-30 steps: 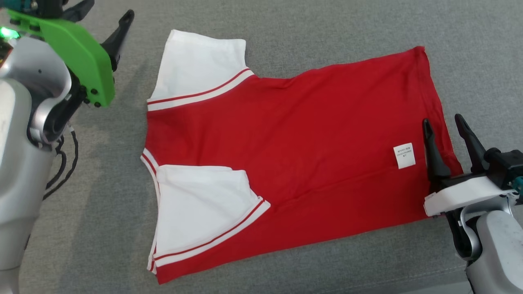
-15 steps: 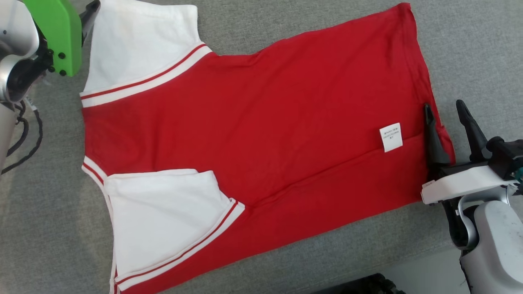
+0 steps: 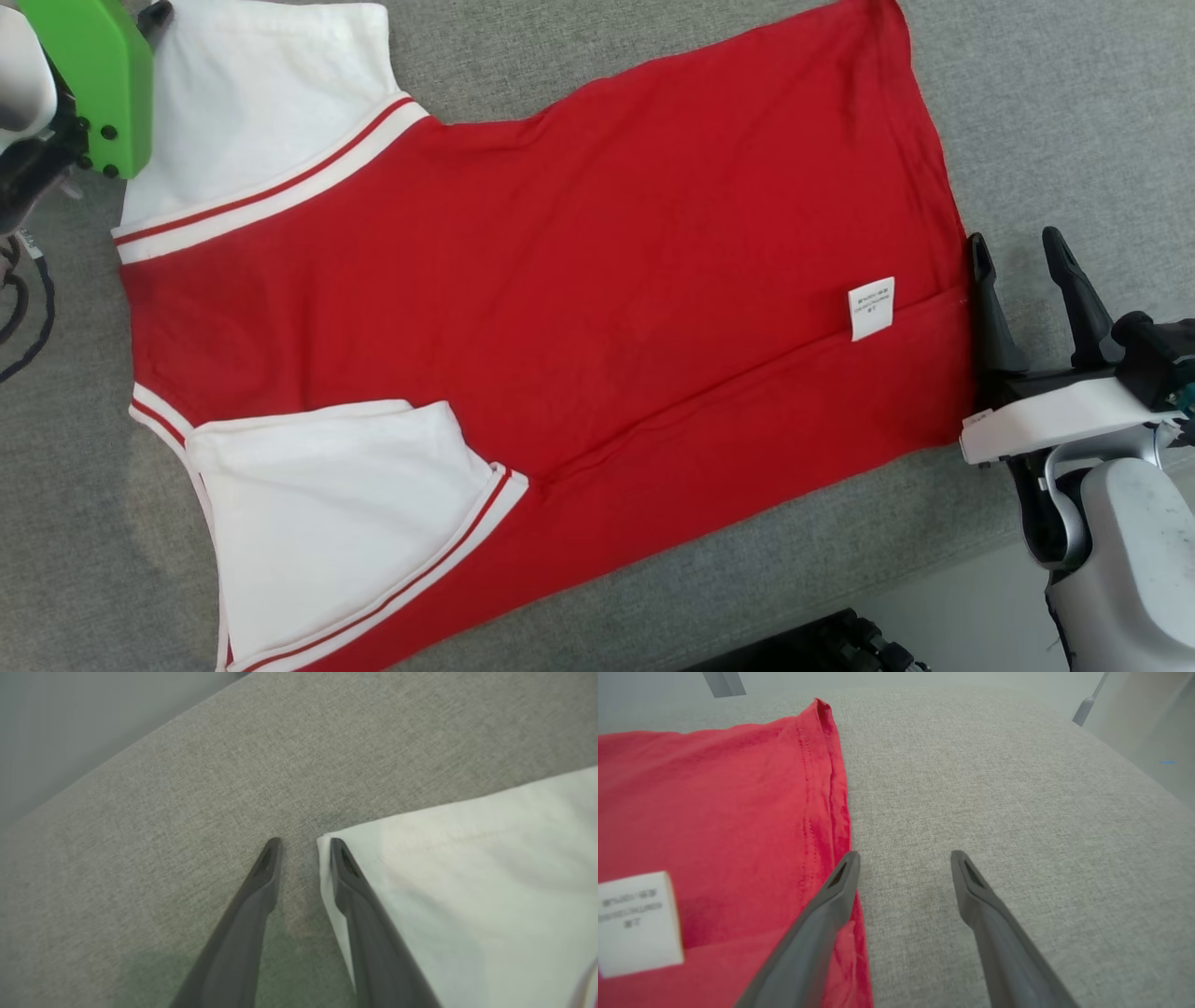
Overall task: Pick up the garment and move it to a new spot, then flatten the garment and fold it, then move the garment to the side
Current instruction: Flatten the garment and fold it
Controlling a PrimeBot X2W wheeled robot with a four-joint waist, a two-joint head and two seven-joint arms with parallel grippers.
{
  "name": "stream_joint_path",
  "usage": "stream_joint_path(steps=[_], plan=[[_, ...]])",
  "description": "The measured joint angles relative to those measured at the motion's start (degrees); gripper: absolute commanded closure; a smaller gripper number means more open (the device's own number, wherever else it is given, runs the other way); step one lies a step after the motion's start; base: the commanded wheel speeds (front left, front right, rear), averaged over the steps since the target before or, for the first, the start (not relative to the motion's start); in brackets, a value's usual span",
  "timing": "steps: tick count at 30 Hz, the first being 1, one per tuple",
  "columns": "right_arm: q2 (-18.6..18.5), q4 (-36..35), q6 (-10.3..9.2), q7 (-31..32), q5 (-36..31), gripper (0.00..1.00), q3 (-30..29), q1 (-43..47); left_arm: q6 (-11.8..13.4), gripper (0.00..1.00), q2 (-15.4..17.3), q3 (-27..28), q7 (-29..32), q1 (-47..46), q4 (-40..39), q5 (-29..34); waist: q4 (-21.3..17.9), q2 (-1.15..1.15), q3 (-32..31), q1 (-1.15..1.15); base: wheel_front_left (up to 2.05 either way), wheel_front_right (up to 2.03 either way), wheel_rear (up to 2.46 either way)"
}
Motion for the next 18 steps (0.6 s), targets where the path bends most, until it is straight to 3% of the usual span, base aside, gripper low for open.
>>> stream_joint_path(steps=[1, 8, 12, 18], plan=[[0.0, 0.0, 0.01, 0.0, 0.0, 0.00, -0.1, 0.0, 0.0, 1.00, 0.0, -0.6, 0.0, 0.0, -0.3, -0.5, 0.0, 0.00, 0.0, 0.00, 0.00, 0.00, 0.00], [-1.2, 0.2, 0.00, 0.0, -0.1, 0.00, 0.9, -1.8, 0.0, 1.00, 0.6, -3.3, -2.2, -0.1, -1.3, -2.7, 0.5, 0.00, -0.9, 0.00, 0.00, 0.00, 0.00], [-2.7, 2.9, 0.00, 0.5, 3.8, 0.00, 4.3, -5.5, 0.0, 1.00, 0.1, -5.0, -3.9, -0.1, -2.6, -4.9, 1.4, 0.00, -2.2, 0.00, 0.00, 0.00, 0.00], [-8.1, 6.4, 0.00, 14.1, 11.0, 0.00, 10.0, -16.1, 0.0, 1.00, -1.2, -7.2, -5.5, 0.0, -5.2, -8.1, 4.1, 0.00, -4.2, 0.00, 0.00, 0.00, 0.00]])
